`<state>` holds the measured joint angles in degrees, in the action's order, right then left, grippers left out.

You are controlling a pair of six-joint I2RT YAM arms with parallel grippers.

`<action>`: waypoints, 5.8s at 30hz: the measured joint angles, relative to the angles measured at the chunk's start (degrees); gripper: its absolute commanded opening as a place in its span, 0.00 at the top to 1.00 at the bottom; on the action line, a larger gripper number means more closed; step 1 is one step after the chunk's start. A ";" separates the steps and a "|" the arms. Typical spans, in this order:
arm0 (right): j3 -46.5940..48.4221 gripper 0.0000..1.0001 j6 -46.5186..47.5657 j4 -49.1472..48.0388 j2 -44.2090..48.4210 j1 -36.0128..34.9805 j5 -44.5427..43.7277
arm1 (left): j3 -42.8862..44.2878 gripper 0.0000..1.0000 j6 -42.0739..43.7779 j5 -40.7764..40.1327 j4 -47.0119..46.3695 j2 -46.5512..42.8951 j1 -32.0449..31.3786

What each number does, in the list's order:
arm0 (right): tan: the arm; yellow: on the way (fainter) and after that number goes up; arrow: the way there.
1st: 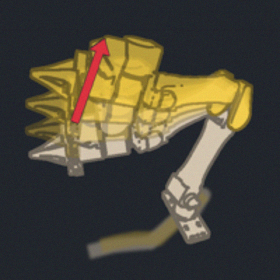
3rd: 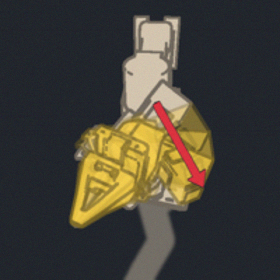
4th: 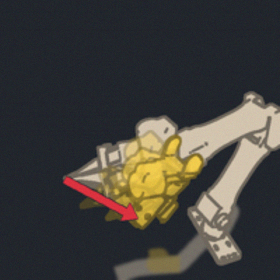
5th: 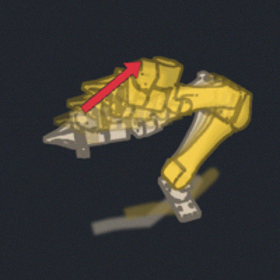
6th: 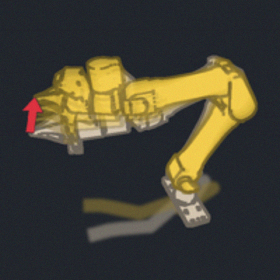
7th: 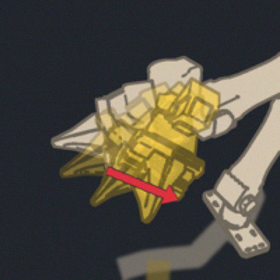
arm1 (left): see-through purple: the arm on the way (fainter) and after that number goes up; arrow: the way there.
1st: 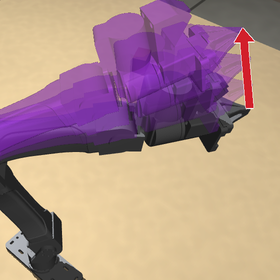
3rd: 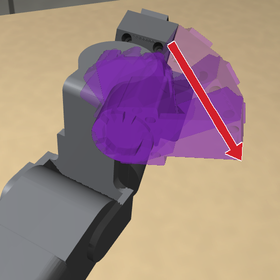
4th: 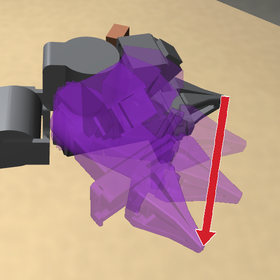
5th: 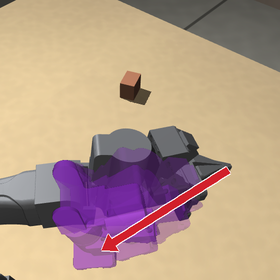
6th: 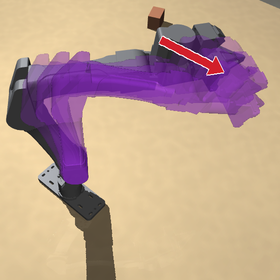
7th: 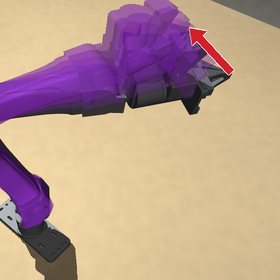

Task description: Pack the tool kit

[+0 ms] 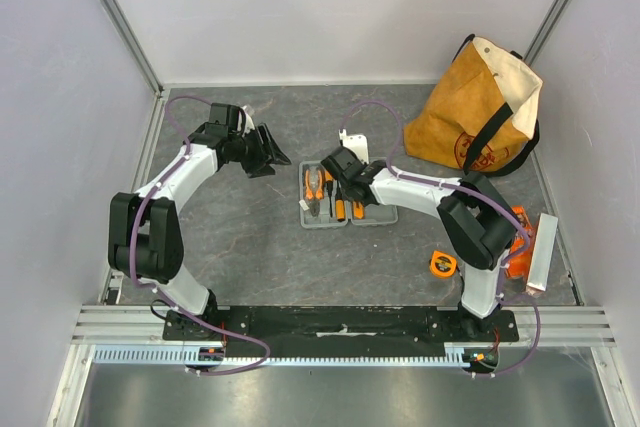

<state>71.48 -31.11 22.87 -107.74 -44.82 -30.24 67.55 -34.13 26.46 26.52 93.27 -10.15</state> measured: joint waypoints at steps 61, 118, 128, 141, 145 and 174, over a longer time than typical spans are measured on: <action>-0.85 1.00 -2.82 -0.31 0.90 3.45 8.24 | 0.00 0.37 1.99 9.94 -8.02 0.00 -1.22; -7.87 0.78 -4.46 -0.13 8.07 3.82 14.64 | 24.74 0.85 1.49 3.48 -5.73 27.19 -22.23; -8.48 0.77 -4.46 -1.99 7.15 3.82 17.77 | 28.72 0.95 2.29 -0.61 0.85 34.25 -22.40; -6.23 0.79 -3.17 -2.25 4.61 3.41 15.67 | 31.32 0.98 2.25 -1.05 4.59 35.47 -22.45; -5.79 0.80 -2.93 -2.51 3.93 2.29 13.73 | 31.89 0.98 2.21 -1.44 5.73 35.60 -22.45; -2.62 0.62 -4.87 -2.97 1.46 -2.01 7.63 | 34.34 0.96 2.19 -1.99 9.27 36.44 -22.14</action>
<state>68.86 -35.99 19.90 -106.28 -46.83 -22.61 101.89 -31.94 24.47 35.79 129.71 -32.29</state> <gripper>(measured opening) 0.336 0.030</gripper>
